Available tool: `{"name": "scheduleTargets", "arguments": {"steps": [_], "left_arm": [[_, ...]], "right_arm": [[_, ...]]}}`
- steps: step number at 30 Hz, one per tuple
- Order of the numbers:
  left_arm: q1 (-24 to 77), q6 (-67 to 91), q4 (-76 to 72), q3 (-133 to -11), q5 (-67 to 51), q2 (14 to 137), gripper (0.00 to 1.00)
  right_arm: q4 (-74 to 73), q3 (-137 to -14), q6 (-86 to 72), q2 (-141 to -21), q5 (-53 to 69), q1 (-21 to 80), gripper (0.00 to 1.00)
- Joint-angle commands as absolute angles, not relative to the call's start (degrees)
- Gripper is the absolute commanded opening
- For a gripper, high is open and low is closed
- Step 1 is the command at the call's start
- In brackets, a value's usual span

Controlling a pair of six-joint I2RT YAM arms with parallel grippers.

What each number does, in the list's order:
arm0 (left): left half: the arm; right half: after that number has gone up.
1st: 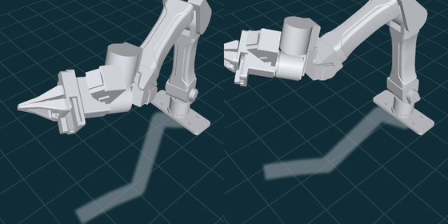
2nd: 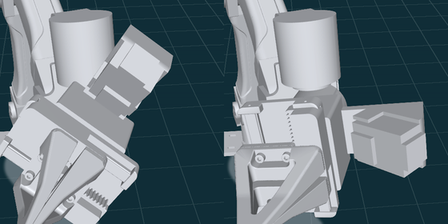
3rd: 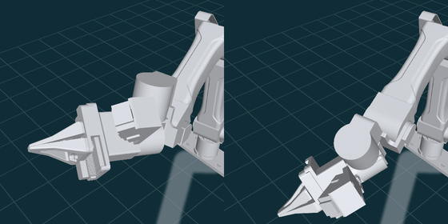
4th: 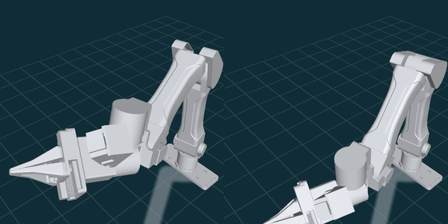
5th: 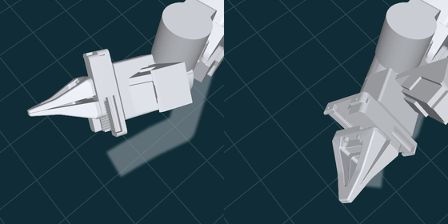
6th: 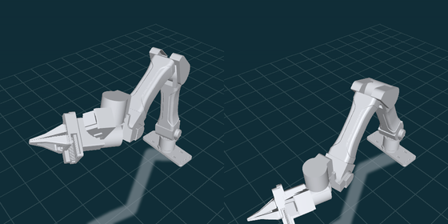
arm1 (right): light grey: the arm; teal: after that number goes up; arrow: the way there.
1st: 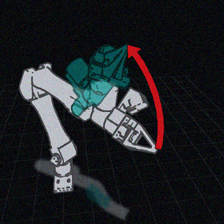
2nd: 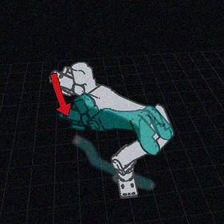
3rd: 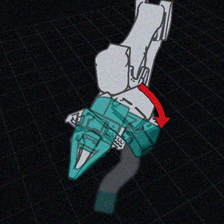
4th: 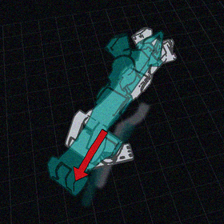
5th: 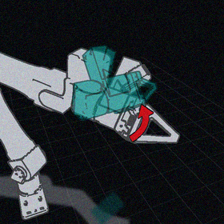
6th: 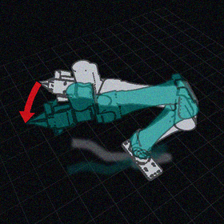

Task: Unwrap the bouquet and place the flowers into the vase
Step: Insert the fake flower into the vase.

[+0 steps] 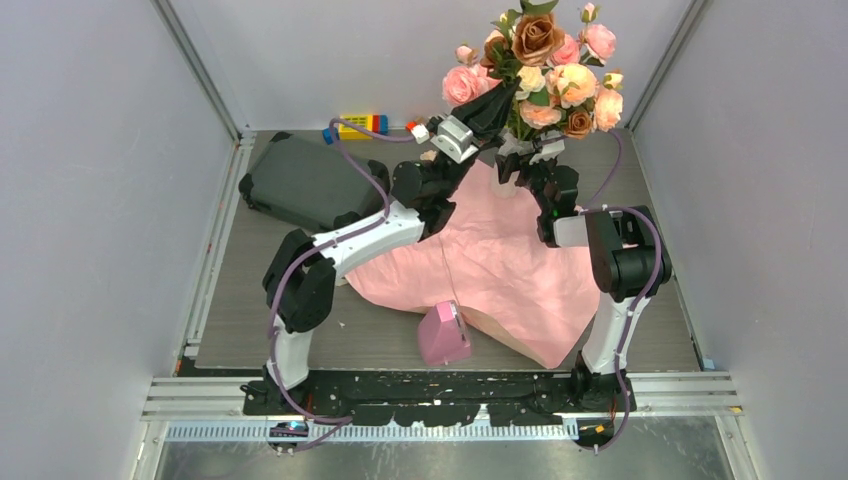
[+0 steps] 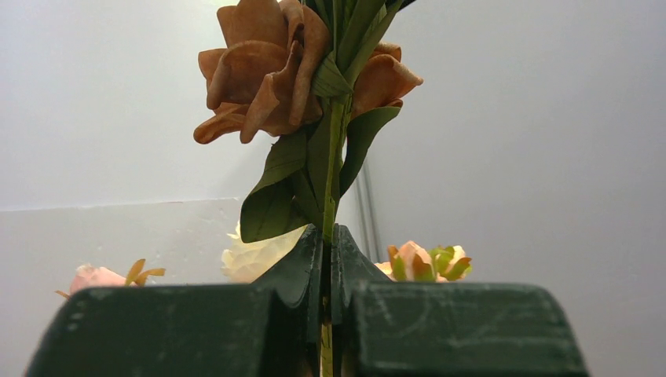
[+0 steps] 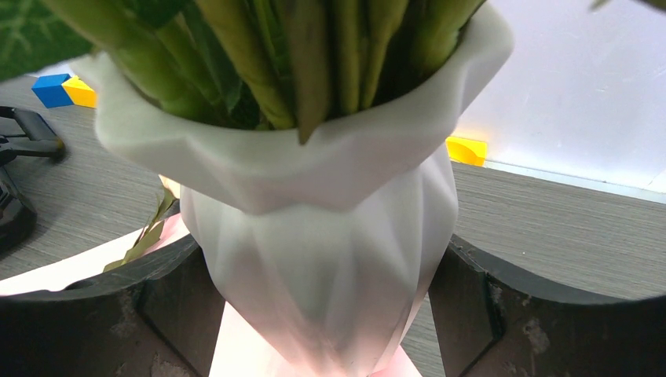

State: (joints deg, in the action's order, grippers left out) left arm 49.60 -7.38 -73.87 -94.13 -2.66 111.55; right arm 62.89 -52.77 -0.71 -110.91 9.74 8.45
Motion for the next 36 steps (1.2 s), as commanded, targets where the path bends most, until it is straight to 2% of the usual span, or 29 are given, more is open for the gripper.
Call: {"name": "scheduleTargets", "arguments": {"steps": [1, 36], "left_arm": [[48.20, -10.11, -79.23, -97.46, -2.23, 113.17, 0.00], [46.25, -6.93, -81.54, -108.16, 1.33, 124.19, 0.00]], "right_arm": [[61.66, -52.33, -1.63, -108.78, 10.90, 8.54, 0.00], [61.24, -53.61, -3.14, -109.91, 12.54, 8.77, 0.00]]}}
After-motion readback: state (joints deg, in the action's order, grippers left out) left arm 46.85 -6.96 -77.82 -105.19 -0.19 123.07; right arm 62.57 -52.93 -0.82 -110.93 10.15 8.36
